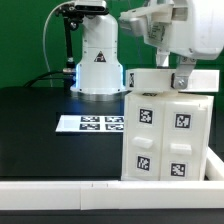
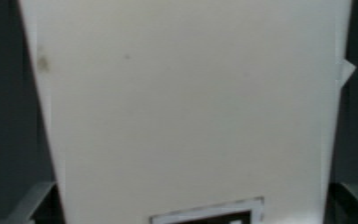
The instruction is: Assemble cabinet
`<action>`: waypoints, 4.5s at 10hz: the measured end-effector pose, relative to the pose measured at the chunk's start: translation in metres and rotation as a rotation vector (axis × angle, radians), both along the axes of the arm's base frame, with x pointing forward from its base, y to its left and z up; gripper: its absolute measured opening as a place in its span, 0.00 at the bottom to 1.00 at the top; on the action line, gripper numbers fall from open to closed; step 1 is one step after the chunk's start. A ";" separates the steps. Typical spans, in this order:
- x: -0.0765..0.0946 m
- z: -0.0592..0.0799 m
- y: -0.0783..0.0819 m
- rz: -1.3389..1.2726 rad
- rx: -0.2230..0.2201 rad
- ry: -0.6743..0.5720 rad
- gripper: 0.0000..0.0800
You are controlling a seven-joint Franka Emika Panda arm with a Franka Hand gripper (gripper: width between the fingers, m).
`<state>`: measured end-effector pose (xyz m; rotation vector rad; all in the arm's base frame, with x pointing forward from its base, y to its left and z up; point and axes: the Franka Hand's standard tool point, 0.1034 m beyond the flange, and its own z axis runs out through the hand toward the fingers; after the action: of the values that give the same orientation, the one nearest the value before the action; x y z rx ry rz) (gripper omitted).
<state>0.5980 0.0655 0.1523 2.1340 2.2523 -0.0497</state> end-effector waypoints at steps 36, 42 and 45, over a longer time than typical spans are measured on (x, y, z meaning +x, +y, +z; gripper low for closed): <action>-0.002 0.032 0.029 -2.259 0.156 0.214 1.00; 0.004 0.042 0.033 -1.578 0.152 0.067 1.00; -0.007 0.032 0.054 -1.372 0.212 -0.037 1.00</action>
Offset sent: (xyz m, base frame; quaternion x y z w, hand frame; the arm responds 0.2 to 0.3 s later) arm 0.0016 -0.0156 -0.0039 0.0383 -0.0453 0.3550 0.9330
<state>0.5909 0.1190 0.1840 3.2112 0.4029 0.1879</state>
